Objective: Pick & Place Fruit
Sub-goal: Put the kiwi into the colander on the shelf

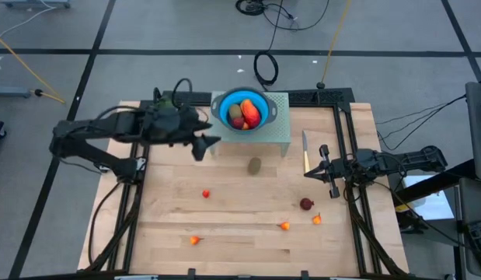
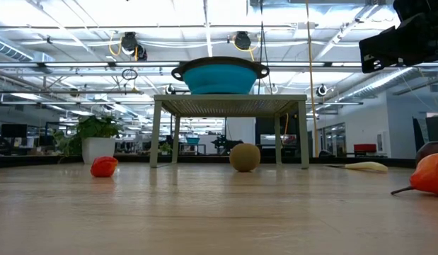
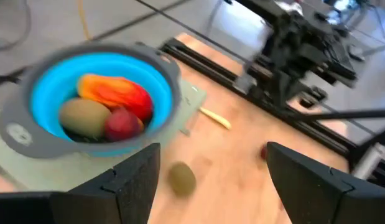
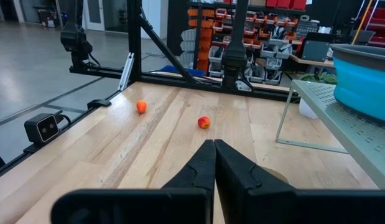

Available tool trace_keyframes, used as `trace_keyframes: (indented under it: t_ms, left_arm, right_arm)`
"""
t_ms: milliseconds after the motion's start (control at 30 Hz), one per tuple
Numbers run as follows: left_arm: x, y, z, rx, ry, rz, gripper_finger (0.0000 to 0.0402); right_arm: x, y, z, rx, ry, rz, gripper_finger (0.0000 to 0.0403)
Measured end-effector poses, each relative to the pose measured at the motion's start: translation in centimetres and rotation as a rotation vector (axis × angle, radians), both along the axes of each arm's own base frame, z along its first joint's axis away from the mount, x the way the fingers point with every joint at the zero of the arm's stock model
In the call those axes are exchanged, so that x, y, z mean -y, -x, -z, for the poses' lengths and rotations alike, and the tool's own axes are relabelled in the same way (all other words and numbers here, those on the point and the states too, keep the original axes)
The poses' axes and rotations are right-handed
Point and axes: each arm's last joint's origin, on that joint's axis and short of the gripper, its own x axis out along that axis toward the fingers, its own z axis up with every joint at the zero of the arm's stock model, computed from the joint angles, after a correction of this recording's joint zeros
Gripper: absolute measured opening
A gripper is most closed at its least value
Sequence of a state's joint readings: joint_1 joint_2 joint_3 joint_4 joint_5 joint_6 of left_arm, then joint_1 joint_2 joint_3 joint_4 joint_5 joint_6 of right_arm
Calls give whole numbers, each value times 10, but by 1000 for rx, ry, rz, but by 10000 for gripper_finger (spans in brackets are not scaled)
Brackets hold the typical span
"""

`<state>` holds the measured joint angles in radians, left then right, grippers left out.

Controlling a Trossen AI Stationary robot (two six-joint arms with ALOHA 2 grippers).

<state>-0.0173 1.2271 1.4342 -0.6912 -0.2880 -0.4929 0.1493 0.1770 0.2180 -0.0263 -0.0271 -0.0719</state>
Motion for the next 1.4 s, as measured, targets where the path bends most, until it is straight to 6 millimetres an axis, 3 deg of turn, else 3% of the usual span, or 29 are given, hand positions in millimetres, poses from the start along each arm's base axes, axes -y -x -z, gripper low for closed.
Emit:
trace_keyframes:
  t_ms: [333,800,1033,1200,1400]
  left_arm:
    - [31,2,2,-28,-39,89,292]
    - [34,4,9,-75,-42,76,291]
    - [34,0,42,-104,-30,67,291]
    - [34,-4,70,-58,-6,90,291]
    - [31,7,102,4,19,95,291]
  right_arm:
    - [0,0,0,0,0,0,0]
    - [0,0,0,-9,-53,3,0]
    - [0,0,-3,-4,-196,9,0]
    - [0,0,-10,70,-186,2,0]
    - [0,0,-13,105,-176,-1,0]
